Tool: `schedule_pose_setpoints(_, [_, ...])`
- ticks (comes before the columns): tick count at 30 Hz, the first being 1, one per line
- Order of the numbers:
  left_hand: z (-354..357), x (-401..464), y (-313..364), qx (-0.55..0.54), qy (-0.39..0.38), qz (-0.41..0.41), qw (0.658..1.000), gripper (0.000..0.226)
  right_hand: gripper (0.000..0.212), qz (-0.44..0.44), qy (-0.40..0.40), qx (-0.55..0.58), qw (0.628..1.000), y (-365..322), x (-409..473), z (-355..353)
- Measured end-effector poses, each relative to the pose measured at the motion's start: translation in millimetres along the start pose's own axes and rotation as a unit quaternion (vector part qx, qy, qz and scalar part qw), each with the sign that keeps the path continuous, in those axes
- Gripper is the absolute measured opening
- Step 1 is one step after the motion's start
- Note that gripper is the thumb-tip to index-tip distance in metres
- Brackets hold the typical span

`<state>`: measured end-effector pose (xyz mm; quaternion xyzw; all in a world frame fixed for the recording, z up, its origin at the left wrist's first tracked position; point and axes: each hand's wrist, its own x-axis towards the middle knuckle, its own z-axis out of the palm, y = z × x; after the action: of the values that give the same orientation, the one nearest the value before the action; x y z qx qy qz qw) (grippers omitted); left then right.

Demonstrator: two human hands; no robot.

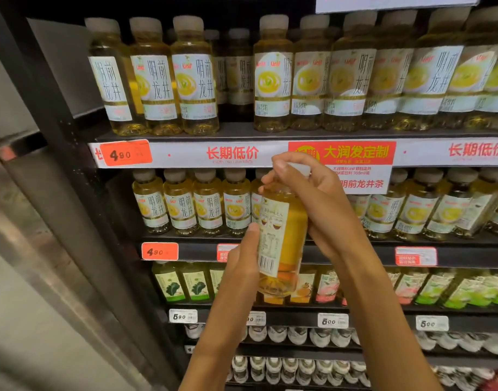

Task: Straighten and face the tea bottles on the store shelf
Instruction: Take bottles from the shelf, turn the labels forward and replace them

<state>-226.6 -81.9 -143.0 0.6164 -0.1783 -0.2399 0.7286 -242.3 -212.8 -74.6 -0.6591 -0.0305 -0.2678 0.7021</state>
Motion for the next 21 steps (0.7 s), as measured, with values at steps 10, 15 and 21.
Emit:
schedule_pose_setpoints(10, [-13, -3, 1, -0.182, -0.150, -0.116, 0.965, 0.068, 0.038, 0.127, -0.076, 0.185, 0.972, 14, -5, 6])
schedule_pose_setpoints(15, [-19, -3, 1, -0.198, -0.214, -0.122, 0.949, 0.065, 0.028, 0.106, -0.087, 0.188, 0.973, 14, -4, 14])
schedule_pose_setpoints(21, [-18, 6, 5, -0.068, -0.052, -0.068, 0.994, 0.052, 0.013, 0.073, 0.014, 0.012, 0.997, 6, 4, 12])
